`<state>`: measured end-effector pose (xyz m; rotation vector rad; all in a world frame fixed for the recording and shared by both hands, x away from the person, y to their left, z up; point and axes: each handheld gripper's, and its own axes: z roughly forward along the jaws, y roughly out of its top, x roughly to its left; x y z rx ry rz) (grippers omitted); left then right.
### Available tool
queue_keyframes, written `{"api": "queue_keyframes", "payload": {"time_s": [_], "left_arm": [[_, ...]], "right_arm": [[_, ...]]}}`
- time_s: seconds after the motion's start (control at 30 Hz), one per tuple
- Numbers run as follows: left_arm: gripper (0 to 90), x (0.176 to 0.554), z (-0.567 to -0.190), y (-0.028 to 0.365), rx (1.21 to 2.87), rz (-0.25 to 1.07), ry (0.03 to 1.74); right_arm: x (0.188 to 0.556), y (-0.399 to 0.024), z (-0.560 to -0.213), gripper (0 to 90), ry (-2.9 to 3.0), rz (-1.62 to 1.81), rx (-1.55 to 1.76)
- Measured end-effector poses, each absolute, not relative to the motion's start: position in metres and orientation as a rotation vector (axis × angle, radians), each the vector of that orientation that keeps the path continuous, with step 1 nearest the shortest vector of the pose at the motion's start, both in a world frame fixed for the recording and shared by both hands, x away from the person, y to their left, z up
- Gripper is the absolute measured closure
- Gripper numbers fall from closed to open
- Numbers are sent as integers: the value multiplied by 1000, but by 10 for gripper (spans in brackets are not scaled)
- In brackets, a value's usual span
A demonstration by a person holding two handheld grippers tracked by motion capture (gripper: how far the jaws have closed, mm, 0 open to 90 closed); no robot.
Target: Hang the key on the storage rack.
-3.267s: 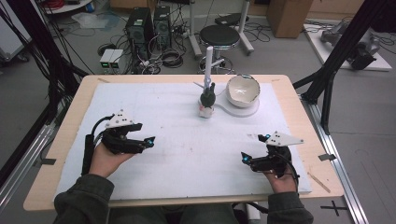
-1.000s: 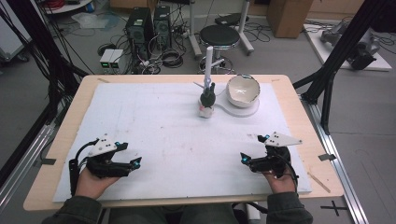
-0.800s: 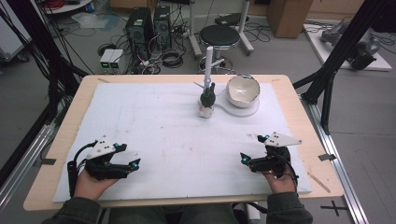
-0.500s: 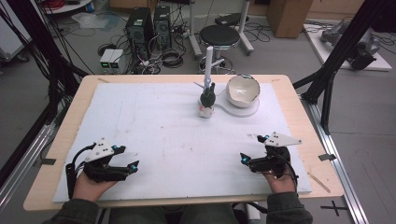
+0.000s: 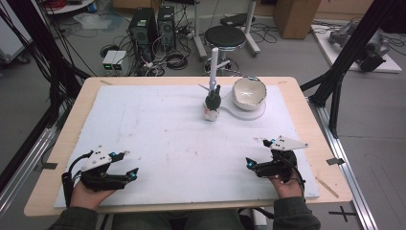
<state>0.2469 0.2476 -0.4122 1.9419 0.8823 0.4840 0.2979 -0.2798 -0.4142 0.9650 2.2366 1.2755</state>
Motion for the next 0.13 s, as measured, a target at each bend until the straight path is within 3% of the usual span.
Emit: {"api": "queue_keyframes", "payload": {"time_s": [0.13], "left_arm": [[235,245,-413,249,1938,493,884]], "right_arm": [[298,-280,-415,34,2236,1278,965]]}}
